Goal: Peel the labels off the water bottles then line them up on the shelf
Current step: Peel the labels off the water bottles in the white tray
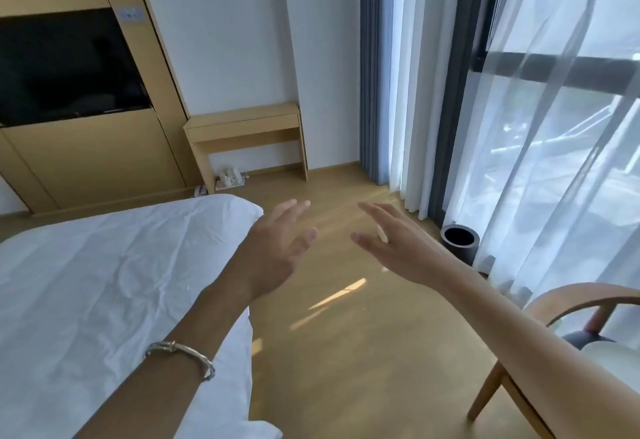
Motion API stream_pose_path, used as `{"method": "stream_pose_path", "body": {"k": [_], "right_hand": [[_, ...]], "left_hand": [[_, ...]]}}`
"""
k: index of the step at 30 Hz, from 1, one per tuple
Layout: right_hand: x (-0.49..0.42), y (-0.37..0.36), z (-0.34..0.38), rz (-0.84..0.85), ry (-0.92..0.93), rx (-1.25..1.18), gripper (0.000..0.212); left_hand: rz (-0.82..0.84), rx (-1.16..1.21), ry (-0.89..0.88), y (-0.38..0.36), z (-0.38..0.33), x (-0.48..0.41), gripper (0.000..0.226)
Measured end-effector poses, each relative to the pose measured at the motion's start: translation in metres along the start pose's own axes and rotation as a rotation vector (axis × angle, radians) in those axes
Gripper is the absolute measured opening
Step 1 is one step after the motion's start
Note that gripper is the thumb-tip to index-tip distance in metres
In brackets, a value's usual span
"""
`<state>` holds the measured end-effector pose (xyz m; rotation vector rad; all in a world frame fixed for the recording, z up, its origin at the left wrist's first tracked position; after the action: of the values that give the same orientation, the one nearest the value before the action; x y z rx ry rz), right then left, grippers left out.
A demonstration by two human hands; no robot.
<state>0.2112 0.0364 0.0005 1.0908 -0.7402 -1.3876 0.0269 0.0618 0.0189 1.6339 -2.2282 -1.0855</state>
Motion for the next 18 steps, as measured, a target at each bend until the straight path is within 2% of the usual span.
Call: {"method": "stream_pose_path", "body": {"k": [4, 10, 18], "right_hand": [[-0.016, 0.006, -0.002, -0.009, 0.004, -0.015, 0.065], [-0.052, -0.026, 0.01, 0.04, 0.045, 0.021, 0.066], [-0.127, -0.048, 0.01, 0.113, 0.019, 0.12, 0.071]], "left_hand": [[-0.021, -0.011, -0.009, 0.002, 0.001, -0.009, 0.05], [-0.054, -0.025, 0.022, 0.013, 0.033, -0.027, 0.05], [-0.059, 0.112, 0.041, 0.028, 0.087, -0.085, 0.052]]}}
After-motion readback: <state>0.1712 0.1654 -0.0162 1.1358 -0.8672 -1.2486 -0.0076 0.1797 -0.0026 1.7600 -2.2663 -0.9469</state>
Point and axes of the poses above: each hand's wrist, its own x-axis away from the middle knuckle, its own y-axis out of the back of the hand, z = x × y, the point moved 7 cm from there along -x, towards the middle knuckle, and after that the axes turned 14 degrees about x, right-handed, at the moved point
